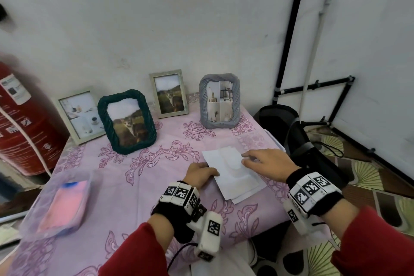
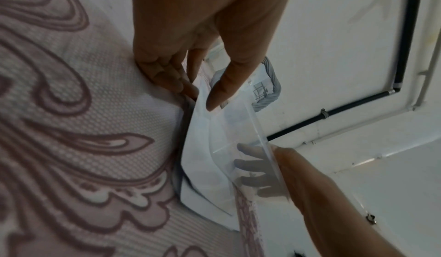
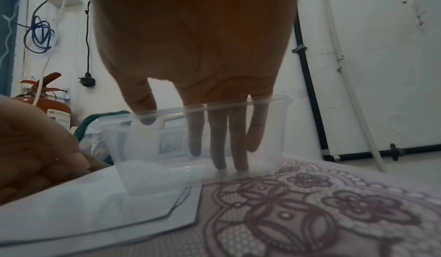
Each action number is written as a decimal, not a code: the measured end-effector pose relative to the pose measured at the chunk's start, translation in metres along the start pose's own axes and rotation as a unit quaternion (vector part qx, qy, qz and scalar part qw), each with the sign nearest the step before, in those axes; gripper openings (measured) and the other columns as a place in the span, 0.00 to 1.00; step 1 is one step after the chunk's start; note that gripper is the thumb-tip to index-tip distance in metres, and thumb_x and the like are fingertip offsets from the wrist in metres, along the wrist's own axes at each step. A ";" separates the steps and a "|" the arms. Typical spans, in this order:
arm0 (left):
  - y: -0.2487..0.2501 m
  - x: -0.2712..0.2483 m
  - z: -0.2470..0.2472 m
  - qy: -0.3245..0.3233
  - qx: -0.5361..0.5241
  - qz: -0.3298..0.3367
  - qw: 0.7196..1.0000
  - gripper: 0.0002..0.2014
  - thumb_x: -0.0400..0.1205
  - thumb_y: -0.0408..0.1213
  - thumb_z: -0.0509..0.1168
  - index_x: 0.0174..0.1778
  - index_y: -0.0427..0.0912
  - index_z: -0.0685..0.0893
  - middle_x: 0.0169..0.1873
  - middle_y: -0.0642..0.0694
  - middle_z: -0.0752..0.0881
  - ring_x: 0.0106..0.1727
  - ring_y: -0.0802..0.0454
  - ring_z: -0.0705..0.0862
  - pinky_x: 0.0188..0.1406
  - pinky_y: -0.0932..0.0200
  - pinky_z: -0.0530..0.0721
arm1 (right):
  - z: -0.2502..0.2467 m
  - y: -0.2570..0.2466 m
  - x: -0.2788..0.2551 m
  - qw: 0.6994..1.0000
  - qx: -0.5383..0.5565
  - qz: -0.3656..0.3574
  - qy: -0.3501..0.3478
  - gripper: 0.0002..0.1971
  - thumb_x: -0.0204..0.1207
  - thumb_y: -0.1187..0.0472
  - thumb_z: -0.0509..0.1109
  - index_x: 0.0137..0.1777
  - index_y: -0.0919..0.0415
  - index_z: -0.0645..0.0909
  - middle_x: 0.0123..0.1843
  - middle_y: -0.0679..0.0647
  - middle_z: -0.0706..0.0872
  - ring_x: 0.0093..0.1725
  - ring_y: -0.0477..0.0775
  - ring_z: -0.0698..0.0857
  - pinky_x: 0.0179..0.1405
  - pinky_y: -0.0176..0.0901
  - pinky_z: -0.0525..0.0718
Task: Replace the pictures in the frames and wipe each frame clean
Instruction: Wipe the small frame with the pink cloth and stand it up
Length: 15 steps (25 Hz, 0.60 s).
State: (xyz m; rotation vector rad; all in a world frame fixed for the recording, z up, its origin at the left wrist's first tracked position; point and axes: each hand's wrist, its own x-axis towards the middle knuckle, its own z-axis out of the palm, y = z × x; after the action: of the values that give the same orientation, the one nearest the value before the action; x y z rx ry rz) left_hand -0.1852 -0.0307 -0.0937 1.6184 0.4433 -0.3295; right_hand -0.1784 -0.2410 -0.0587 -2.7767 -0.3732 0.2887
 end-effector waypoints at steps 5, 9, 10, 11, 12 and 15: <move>0.007 -0.005 0.007 -0.020 -0.028 -0.017 0.999 0.21 0.70 0.15 0.64 0.60 0.26 0.80 0.47 0.36 0.88 0.39 0.47 0.87 0.30 0.66 0.84 | 0.001 0.001 0.002 1.000 -0.008 -0.004 -0.002 0.23 0.79 0.37 0.55 0.69 0.42 0.75 0.67 0.46 0.83 0.66 0.49 0.80 0.62 0.44 0.73; 0.008 -0.004 0.018 -0.020 -0.079 -0.022 0.996 0.24 0.71 0.14 0.61 0.65 0.26 0.75 0.57 0.32 0.84 0.56 0.36 0.84 0.52 0.47 0.85 | 0.002 0.004 0.002 1.000 -0.005 -0.007 -0.005 0.23 0.78 0.36 0.55 0.69 0.43 0.75 0.67 0.45 0.82 0.66 0.49 0.79 0.62 0.44 0.72; 0.008 -0.004 0.017 -0.019 -0.088 -0.021 0.996 0.23 0.72 0.14 0.61 0.64 0.26 0.77 0.54 0.33 0.84 0.51 0.38 0.85 0.46 0.51 0.86 | 0.002 0.004 0.002 1.000 -0.005 -0.007 -0.006 0.23 0.78 0.36 0.55 0.69 0.43 0.75 0.67 0.45 0.82 0.66 0.49 0.79 0.62 0.44 0.72; 0.007 -0.004 0.016 -0.018 -0.097 -0.019 0.995 0.21 0.72 0.14 0.61 0.62 0.26 0.78 0.50 0.34 0.84 0.45 0.41 0.84 0.40 0.55 0.86 | 0.002 0.005 0.002 1.000 -0.005 -0.007 -0.006 0.24 0.78 0.36 0.54 0.69 0.43 0.75 0.67 0.46 0.83 0.66 0.50 0.80 0.61 0.44 0.72; 0.007 -0.004 0.016 -0.017 -0.102 -0.017 0.994 0.21 0.72 0.14 0.61 0.62 0.27 0.79 0.48 0.35 0.84 0.41 0.44 0.84 0.36 0.58 0.85 | 0.002 0.006 0.002 1.000 -0.006 -0.007 -0.007 0.24 0.78 0.35 0.54 0.69 0.43 0.75 0.67 0.46 0.83 0.66 0.50 0.80 0.61 0.45 0.73; 0.003 -0.004 0.016 -0.007 -0.116 -0.008 0.993 0.22 0.72 0.15 0.62 0.63 0.31 0.77 0.51 0.35 0.84 0.43 0.44 0.84 0.36 0.57 0.84 | 0.003 0.006 0.004 1.000 -0.005 -0.006 -0.012 0.24 0.78 0.35 0.53 0.68 0.42 0.75 0.66 0.46 0.83 0.65 0.50 0.80 0.61 0.45 0.73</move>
State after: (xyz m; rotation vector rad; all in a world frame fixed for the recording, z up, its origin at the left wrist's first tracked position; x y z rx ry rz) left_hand -0.1863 -0.0471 -0.0910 1.3867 0.4659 -0.2898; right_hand -0.1738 -0.2446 -0.0637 -2.7817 -0.3990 0.3178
